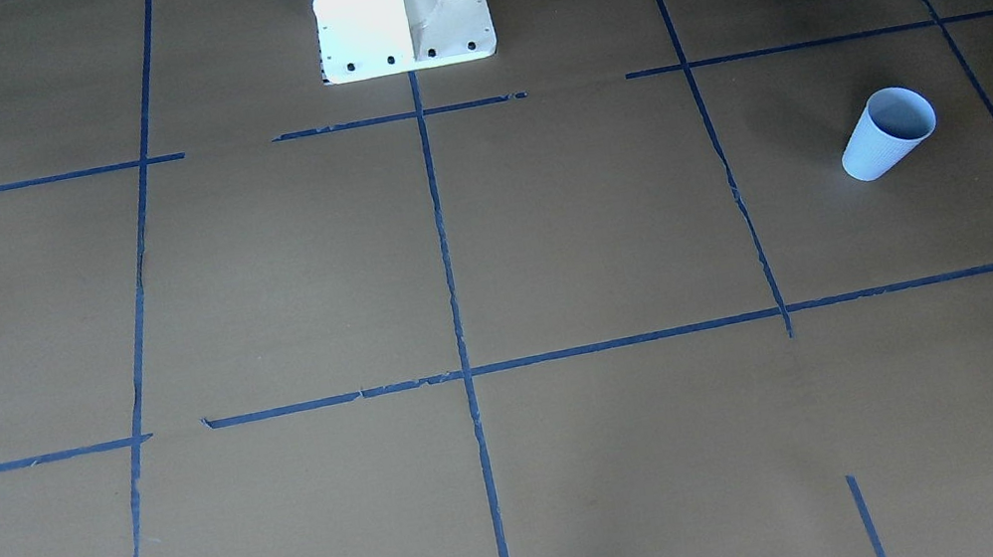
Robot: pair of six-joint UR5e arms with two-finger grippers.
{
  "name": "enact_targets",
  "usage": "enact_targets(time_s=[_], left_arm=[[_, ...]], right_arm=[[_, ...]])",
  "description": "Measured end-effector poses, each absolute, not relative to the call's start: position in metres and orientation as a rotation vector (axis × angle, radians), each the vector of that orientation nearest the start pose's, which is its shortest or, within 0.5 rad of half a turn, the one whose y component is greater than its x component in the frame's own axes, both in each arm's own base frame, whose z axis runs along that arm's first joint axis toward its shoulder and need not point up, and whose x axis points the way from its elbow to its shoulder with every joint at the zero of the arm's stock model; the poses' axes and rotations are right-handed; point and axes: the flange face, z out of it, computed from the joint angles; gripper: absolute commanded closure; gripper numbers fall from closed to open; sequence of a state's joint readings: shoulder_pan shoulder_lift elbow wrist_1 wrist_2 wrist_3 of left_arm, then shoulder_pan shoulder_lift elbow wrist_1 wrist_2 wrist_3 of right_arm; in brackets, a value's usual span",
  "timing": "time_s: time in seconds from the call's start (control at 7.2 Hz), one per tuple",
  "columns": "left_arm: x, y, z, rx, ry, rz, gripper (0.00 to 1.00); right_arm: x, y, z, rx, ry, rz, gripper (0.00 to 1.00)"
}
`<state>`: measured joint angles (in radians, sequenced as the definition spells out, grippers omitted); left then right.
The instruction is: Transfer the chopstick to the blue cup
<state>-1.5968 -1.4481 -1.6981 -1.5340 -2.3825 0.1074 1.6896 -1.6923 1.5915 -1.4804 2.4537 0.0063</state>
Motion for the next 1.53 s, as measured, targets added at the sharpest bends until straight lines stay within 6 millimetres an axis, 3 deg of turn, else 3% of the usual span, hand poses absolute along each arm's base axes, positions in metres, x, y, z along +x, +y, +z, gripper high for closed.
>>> enact_targets(time_s=[0.69,0.97,1.25,1.53], left_arm=[[-0.072,-0.436,0.653,0.027,0.816,0.065,0.00],[-0.072,-0.439,0.643,0.046,0.817,0.054,0.00],[-0.052,-0.443,0.598,0.059,0.821,-0.004,0.00],[0.003,-0.438,0.554,0.041,0.848,-0.075,0.00]], right_arm=[[0.110,-0.427,0.688,0.044,-0.871,0.123,0.00],[0.110,-0.426,0.684,0.051,-0.870,0.120,0.00],[0.110,-0.426,0.677,0.062,-0.870,0.117,0.00],[0.110,-0.423,0.674,0.068,-0.870,0.115,0.00]])
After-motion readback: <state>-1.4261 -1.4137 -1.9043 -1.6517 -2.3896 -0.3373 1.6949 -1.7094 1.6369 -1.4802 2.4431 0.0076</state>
